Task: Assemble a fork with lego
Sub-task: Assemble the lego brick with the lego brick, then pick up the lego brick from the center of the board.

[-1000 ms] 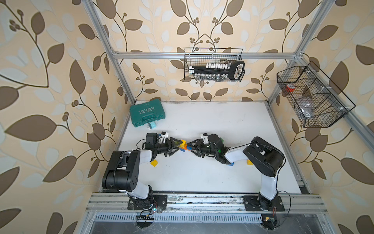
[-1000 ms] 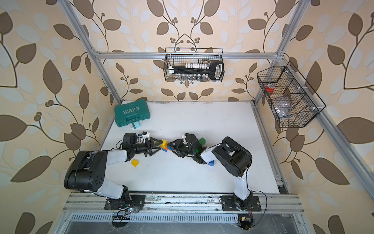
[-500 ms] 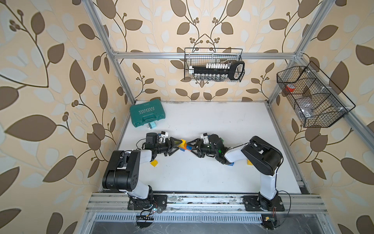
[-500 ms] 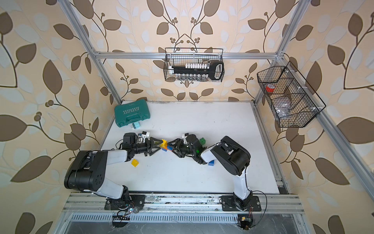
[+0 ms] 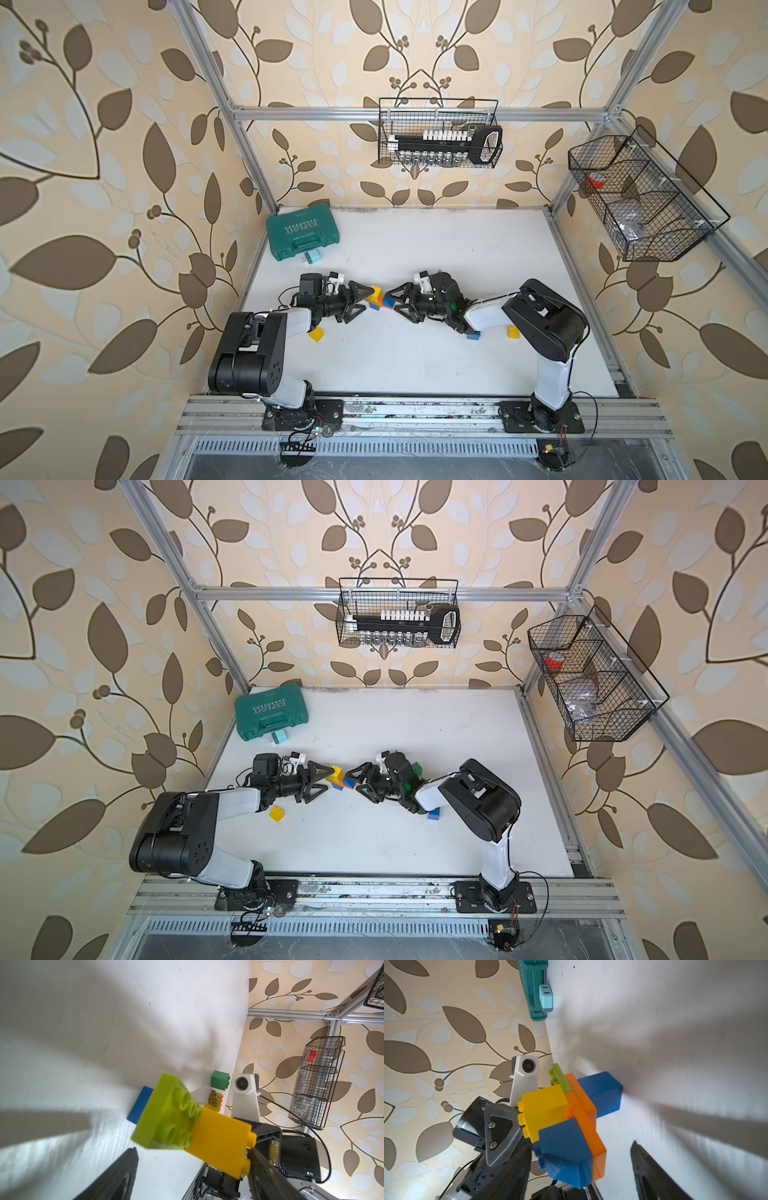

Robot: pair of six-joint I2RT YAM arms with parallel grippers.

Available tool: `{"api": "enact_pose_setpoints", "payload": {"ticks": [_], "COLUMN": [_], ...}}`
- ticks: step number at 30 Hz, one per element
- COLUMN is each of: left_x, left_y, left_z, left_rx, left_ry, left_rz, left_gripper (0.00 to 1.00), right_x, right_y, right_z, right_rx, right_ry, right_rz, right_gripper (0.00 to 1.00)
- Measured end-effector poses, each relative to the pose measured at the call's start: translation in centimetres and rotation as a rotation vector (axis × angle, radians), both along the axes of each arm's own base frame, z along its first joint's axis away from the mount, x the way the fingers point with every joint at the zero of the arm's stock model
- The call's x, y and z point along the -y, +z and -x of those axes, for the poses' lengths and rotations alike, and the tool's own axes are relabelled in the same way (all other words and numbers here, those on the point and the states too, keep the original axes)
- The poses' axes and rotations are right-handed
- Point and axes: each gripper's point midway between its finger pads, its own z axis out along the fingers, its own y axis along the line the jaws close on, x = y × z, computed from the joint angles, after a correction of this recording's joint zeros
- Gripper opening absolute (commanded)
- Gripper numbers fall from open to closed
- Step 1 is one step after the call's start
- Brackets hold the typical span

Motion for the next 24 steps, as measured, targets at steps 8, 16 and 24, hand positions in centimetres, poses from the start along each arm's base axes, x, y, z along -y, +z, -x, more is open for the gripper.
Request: {"api": "enact_pose_setpoints", "payload": {"ticks": [8,16,24], "left_x": [-0.4,-0.8,-0.9], "left_y": [-0.1,-0.1,-0.1], "left_z": [0.6,0.2,-0.1], "left_rx": [-0.044,-0.078,-0.091], "left_ry": [0.025,0.046,0.055], "left_rz": [-0.028,-0.052,-0.064], "left_gripper": [0.94,0.98,0.99], "right_x": [1.4,1.7,1.8], "right_y": [1.8,2.5,2.4], "right_z": [-0.9,-0.5,-0.2], "right_rx": [0.082,0.125,0.136], "right_ry": [0.026,0.075,0.101], "right_rz": [0.048,0.085,0.096], "right_gripper": [0.77,0.76,0.76]}}
